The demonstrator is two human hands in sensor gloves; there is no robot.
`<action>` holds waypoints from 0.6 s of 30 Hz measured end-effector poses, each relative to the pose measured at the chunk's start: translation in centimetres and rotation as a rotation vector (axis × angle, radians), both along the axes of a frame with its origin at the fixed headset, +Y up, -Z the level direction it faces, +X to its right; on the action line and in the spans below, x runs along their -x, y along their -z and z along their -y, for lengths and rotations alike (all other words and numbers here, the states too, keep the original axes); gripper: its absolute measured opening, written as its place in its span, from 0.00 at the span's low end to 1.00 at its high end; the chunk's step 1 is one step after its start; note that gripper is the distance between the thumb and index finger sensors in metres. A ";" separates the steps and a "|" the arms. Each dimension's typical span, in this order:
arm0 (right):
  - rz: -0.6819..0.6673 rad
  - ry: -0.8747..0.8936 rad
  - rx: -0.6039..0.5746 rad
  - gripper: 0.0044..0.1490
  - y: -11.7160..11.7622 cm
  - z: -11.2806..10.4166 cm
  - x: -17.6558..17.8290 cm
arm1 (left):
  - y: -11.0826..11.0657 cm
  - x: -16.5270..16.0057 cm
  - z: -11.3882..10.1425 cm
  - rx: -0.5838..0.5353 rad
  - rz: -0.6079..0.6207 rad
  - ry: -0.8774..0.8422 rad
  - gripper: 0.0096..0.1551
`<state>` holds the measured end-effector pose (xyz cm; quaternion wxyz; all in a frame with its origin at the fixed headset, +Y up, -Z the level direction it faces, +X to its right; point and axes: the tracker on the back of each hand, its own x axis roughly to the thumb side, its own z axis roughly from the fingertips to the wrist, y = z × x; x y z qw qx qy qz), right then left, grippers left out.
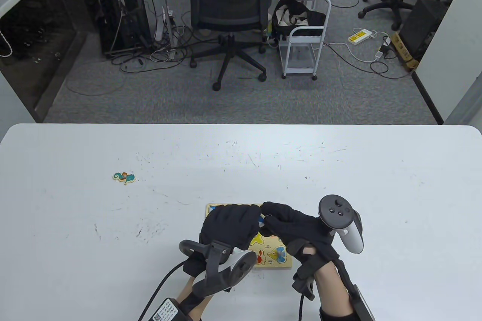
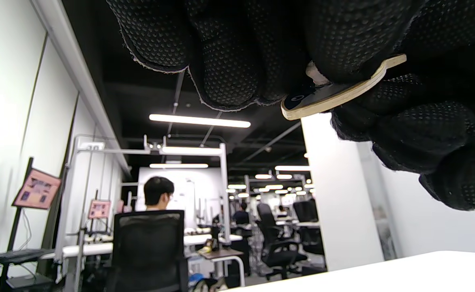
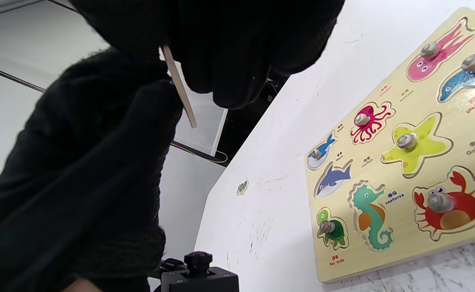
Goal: Fit puzzle pieces into frame
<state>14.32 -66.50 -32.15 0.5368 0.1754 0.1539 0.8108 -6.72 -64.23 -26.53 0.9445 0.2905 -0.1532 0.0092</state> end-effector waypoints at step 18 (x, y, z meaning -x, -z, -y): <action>0.411 -0.696 -0.301 0.42 -1.1 -2.2 -2.5 | 4.3 2.1 0.8 0.225 -0.147 0.205 0.26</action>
